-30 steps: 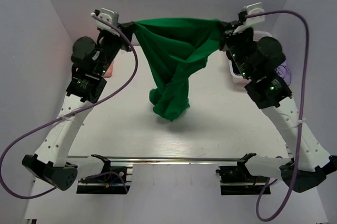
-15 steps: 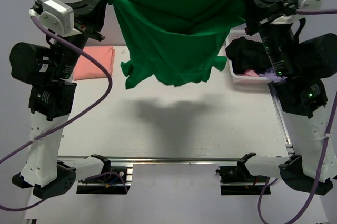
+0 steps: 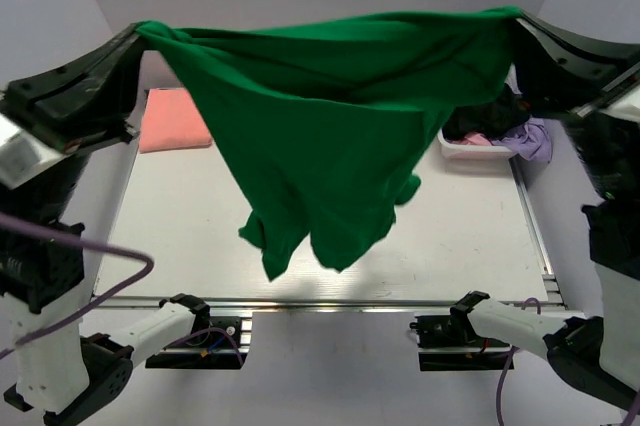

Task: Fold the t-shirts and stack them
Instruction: Flatten out the tshirt

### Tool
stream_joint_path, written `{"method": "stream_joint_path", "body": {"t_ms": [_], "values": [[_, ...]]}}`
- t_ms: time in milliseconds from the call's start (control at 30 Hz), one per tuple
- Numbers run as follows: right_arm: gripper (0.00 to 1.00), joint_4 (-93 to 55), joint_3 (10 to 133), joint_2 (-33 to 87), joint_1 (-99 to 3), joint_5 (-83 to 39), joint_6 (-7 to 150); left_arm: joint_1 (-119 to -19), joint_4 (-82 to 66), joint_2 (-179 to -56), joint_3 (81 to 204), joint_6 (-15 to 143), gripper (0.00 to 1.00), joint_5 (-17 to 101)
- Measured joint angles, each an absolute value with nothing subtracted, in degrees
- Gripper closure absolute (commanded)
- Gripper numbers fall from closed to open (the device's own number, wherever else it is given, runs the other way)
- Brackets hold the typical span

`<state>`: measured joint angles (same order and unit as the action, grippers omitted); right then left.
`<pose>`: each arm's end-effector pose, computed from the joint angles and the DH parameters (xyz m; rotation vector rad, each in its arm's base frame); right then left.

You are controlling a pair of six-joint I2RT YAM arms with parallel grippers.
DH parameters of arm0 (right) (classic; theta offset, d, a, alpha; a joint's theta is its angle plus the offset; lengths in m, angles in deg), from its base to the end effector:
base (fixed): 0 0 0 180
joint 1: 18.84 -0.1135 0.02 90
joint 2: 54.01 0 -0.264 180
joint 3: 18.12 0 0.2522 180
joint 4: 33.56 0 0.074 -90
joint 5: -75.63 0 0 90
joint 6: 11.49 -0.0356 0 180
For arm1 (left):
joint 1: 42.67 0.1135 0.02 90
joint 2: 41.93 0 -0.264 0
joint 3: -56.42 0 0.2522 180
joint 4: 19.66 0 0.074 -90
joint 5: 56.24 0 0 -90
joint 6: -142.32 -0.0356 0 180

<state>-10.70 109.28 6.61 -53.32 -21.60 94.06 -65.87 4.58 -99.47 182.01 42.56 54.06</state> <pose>0.0541 0.0426 0.6511 -0.4503 0.6813 0.3627 0.0412 -0.0311 0.6445 0.5501 0.6731 -0.3625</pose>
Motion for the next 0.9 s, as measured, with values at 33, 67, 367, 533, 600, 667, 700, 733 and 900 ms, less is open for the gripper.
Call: {"method": "stream_joint_path", "body": {"t_ms": [33,67,367,533,600,667,700,733,900], "values": [[1.0,-10.8,109.1,5.9,-53.3,-21.8,93.9,-65.8,4.6,-99.1,182.9,42.7,1.0,54.2],[1.0,-10.7,108.9,5.1,-53.3,-21.9,93.7,-65.7,4.5,-98.8,183.6,42.9,1.0,54.5],[1.0,-23.6,91.9,3.6,-53.3,-12.3,94.3,-65.7,0.2,-100.5,173.1,42.9,1.0,49.6],[1.0,-35.3,79.4,18.5,-52.6,4.4,95.4,-65.7,-4.9,-113.7,163.4,42.3,1.0,39.8],[1.0,-35.7,76.7,26.7,-51.7,8.3,94.2,-65.5,-5.9,-122.4,161.3,42.3,1.0,35.5],[1.0,-34.7,74.9,35.1,-50.5,10.5,91.9,-65.1,-6.5,-131.7,159.8,42.7,1.0,32.0],[1.0,-33.6,74.9,39.3,-49.6,10.9,90.2,-64.7,-6.2,-136.7,159.5,43.1,1.0,30.6],[1.0,-32.7,75.1,43.6,-48.7,10.9,88.7,-64.1,-5.7,-141.7,159.6,43.9,0.71,29.3],[0.1,-21.0,90.1,63.5,-43.9,9.3,81.9,-61.1,5.8,-166.8,175.5,48.3,0.0,25.2]]}}
